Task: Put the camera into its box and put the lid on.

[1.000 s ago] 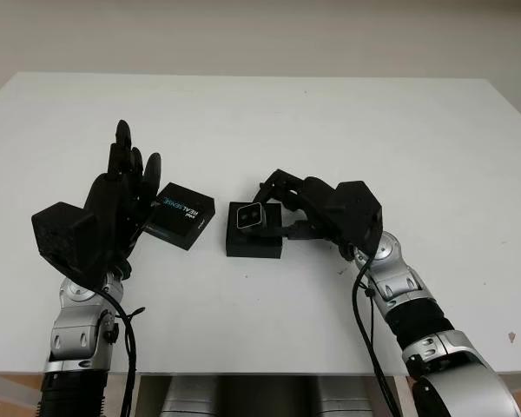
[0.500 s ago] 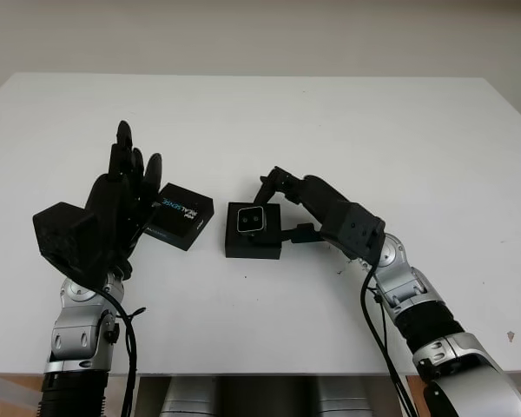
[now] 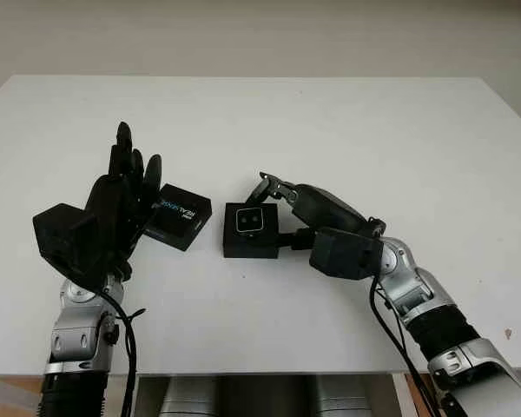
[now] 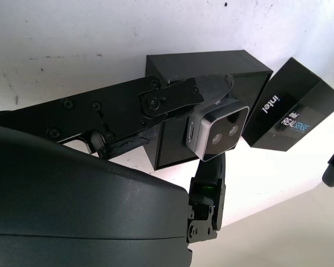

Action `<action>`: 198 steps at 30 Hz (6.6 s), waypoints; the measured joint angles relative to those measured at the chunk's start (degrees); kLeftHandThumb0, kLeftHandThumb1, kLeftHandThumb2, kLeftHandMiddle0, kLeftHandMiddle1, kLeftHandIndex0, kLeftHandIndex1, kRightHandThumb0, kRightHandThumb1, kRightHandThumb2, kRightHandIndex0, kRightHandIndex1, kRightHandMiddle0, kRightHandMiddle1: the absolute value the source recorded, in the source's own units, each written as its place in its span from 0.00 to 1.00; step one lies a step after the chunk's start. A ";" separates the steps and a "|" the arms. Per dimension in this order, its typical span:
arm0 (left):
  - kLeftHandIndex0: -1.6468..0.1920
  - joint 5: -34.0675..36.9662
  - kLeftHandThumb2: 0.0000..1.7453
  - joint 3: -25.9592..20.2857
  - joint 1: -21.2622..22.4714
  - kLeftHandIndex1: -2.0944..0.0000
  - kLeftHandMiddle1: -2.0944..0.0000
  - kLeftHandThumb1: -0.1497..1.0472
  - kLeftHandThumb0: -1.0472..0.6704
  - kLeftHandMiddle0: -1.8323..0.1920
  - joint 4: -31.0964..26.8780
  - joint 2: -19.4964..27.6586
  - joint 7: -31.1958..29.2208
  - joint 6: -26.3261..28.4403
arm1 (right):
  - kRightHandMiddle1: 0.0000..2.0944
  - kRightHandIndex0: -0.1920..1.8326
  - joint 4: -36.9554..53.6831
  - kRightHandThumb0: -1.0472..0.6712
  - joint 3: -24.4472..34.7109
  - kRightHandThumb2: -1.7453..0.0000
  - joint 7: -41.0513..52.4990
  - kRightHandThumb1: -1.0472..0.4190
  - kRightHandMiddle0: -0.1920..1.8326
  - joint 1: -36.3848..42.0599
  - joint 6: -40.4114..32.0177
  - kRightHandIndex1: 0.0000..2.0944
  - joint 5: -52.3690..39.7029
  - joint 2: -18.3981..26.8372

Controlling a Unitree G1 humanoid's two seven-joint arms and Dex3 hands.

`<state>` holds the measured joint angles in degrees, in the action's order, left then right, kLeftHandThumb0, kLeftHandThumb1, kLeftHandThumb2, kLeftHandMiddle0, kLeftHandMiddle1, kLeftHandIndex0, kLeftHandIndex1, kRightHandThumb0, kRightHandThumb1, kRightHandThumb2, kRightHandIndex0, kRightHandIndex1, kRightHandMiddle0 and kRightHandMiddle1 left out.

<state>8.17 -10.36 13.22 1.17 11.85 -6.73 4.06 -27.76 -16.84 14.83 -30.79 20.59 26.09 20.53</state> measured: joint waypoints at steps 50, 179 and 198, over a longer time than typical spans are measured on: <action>0.90 -25.95 0.02 12.65 17.42 0.97 0.99 0.87 0.20 0.92 13.50 33.25 -22.41 -18.38 | 0.00 0.00 16.25 0.17 26.64 0.62 8.40 0.00 0.00 -1.58 -37.79 0.00 -43.75 -2.28; 0.67 -37.61 0.03 32.02 43.68 0.28 0.31 0.87 0.52 0.69 18.43 10.74 -40.87 34.47 | 0.00 0.00 26.21 0.24 23.04 0.64 1.78 0.00 0.00 3.48 -40.49 0.00 -43.06 -8.61; 0.77 -38.82 0.03 37.61 43.87 0.26 0.25 0.90 0.53 0.74 16.20 9.39 -38.61 40.07 | 0.00 0.00 26.38 0.22 22.04 0.68 3.60 0.00 0.00 3.92 -39.67 0.00 -42.15 -8.70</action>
<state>-30.65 27.25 57.09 17.37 21.23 -45.34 44.13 -1.38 5.20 18.44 -26.87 -19.08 -16.06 11.83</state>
